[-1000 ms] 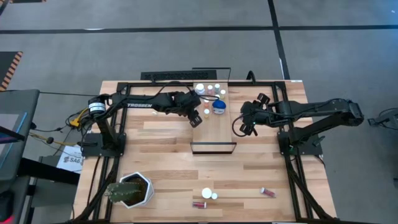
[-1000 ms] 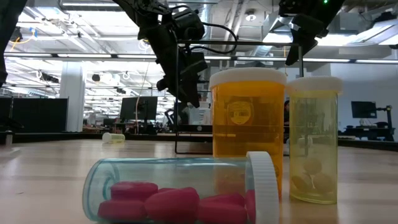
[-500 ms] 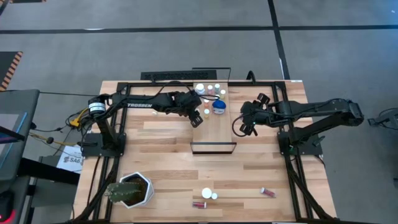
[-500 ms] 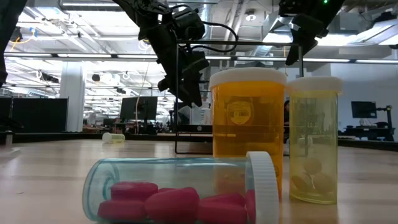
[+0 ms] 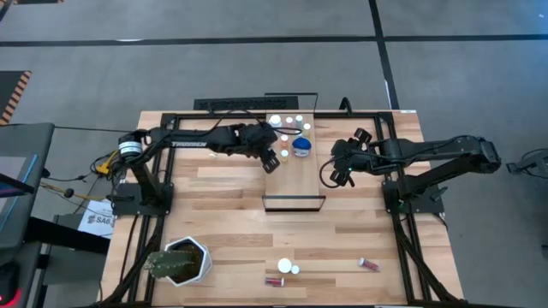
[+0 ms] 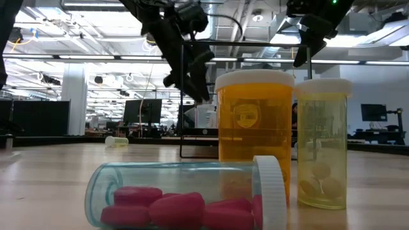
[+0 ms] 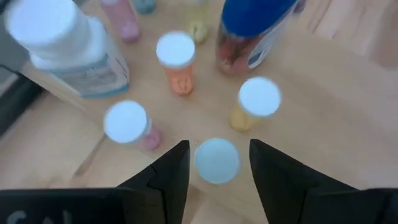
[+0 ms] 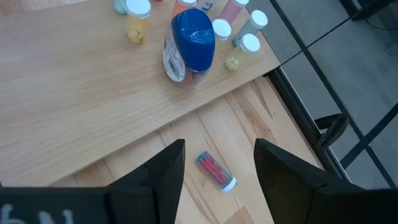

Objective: Pick and place medicine bottles onto shelf by color
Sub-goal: Put the yellow pill bottle on the shelf

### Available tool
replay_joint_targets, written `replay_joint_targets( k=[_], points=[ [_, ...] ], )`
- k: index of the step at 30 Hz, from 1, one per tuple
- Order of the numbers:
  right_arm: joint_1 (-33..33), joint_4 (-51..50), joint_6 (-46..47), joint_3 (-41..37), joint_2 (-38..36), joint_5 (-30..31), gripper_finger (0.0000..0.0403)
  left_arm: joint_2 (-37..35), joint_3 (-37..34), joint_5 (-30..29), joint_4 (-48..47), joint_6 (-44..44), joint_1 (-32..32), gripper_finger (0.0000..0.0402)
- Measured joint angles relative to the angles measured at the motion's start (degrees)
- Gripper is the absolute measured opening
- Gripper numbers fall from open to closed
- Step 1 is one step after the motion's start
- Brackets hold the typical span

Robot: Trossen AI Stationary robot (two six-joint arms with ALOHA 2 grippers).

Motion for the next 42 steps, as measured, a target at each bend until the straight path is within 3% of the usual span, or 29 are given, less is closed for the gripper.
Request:
replay_joint_targets(
  k=[5,10,17,23,31,42],
  points=[
    [0.0,0.1,0.0,0.0,0.0,0.0,0.0214,-4.2,0.1,-1.7,-4.7,1.6,0.0,0.0154],
    [0.0,0.1,0.0,0.0,0.0,-1.3,0.0214,-9.8,0.1,-5.3,-17.9,1.9,0.2,0.0154],
    [0.0,0.4,0.0,0.0,0.0,-1.4,0.0214,-15.9,-7.4,-6.9,-28.0,-8.5,4.1,0.0154],
    [0.0,0.9,0.0,0.0,0.0,-1.4,0.0214,-17.0,-14.9,-8.0,-25.8,-14.2,9.5,0.0154],
    [0.0,1.2,0.0,0.0,0.0,-1.4,0.0214,-17.0,-24.5,-7.5,-15.0,-16.4,15.5,0.0154],
    [0.0,1.2,0.0,0.0,0.0,-1.5,0.0214,-16.9,-31.4,-6.6,-5.5,-16.0,19.2,0.0154]
  ],
)
